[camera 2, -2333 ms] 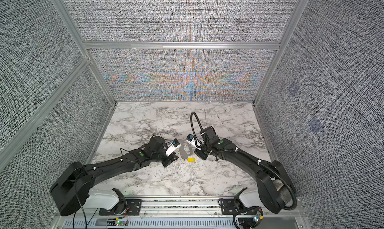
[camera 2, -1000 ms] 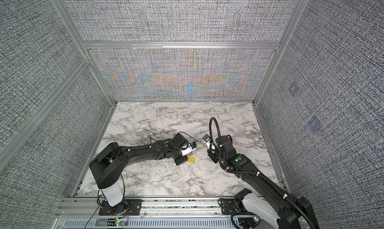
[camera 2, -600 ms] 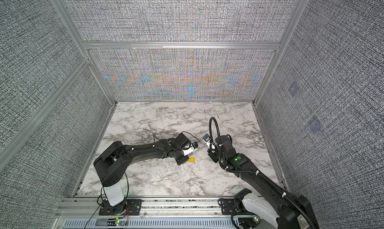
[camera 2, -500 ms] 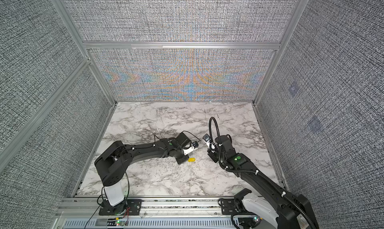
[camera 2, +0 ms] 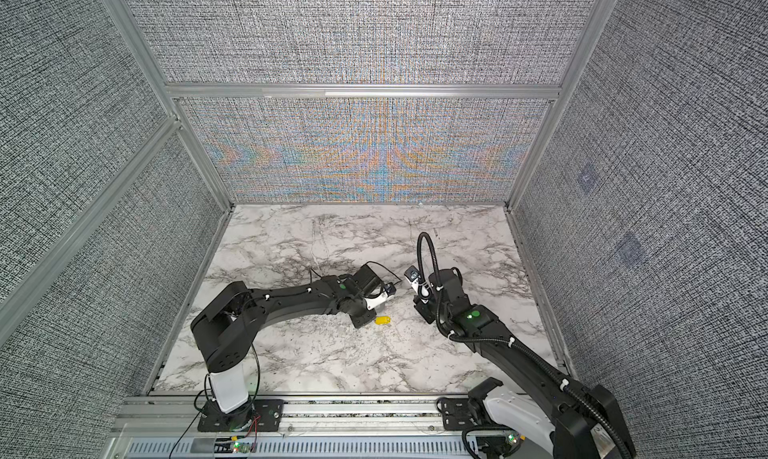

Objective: Remove the keys from the keyring

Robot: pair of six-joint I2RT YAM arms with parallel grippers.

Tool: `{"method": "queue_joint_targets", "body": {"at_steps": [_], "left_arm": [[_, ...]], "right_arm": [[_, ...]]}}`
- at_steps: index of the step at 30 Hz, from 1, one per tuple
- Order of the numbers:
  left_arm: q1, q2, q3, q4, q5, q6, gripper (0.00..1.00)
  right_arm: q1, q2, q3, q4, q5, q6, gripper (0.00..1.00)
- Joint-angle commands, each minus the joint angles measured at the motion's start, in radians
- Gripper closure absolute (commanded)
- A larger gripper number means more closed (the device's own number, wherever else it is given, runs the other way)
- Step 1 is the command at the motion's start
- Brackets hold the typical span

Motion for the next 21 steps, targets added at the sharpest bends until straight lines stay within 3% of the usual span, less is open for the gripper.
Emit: {"method": "queue_joint_targets", "body": {"at_steps": [1, 8, 13, 21], "left_arm": [[0.004, -0.008, 0.000, -0.019, -0.040, -0.016, 0.65], [0.017, -0.030, -0.023, -0.002, -0.028, -0.017, 0.65], [0.031, -0.071, -0.068, 0.034, 0.051, 0.007, 0.65], [0.069, -0.156, -0.143, 0.125, 0.224, 0.010, 0.66]], "right_arm": [[0.001, 0.002, 0.008, 0.025, 0.002, 0.012, 0.60], [0.001, 0.002, 0.010, 0.022, -0.010, 0.014, 0.60], [0.001, 0.000, 0.011, 0.010, -0.040, 0.006, 0.60], [0.002, -0.006, -0.013, 0.013, -0.201, -0.087, 0.62]]}}
